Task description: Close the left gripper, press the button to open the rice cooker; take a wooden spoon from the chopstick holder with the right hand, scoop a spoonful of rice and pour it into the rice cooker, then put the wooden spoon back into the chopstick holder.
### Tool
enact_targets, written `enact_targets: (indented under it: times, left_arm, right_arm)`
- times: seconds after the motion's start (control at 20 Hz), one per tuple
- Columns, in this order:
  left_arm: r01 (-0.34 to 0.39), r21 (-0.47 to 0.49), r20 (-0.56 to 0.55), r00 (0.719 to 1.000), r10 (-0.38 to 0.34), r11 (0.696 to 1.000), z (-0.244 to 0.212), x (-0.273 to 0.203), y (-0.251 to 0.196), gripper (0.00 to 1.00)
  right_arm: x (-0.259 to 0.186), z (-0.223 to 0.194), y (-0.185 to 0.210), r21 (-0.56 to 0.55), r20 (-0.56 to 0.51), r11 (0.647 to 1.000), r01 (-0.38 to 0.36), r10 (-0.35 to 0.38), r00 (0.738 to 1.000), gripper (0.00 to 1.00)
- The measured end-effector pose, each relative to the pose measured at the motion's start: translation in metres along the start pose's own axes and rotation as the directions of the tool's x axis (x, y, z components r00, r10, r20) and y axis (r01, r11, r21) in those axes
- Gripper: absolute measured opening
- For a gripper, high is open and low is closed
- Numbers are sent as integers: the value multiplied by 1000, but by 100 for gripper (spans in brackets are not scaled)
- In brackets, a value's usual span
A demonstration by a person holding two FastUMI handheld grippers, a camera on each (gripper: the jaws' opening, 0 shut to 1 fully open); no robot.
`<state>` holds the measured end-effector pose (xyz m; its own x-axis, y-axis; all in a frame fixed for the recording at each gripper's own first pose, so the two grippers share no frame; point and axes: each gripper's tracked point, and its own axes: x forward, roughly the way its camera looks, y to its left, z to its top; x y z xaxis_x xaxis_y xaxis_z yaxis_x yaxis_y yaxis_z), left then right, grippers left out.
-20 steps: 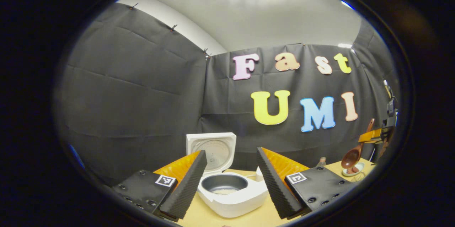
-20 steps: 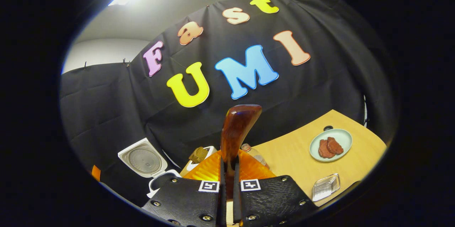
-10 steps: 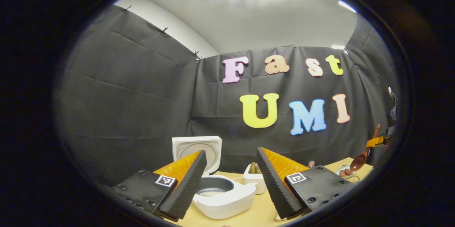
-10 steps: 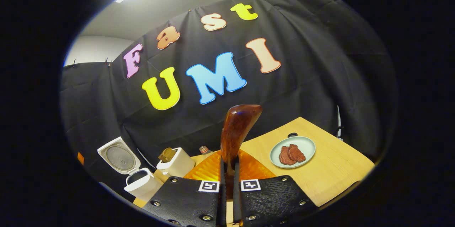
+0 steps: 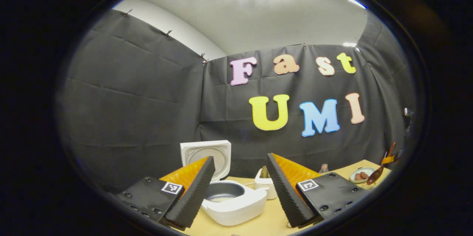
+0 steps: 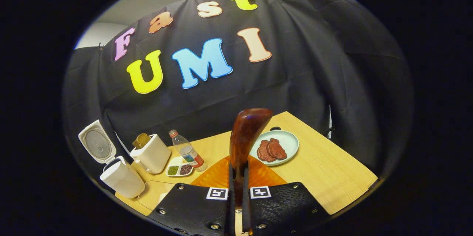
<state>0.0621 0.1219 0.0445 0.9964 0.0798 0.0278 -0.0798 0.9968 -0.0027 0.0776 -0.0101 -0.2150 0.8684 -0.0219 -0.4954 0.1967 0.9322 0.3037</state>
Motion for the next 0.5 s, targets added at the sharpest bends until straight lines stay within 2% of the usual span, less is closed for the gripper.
enact_targets:
  times: [0.3,0.5]
  left_arm:
    - [-28,39,1,1000,28,999,10,-9,1,97]
    - [-42,67,9,999,42,997,16,-14,5,97]
  right_arm:
    - [21,-38,-13,-7,-74,1000,24,-25,997,8]
    - [29,-60,-16,32,-128,999,12,-8,992,10]
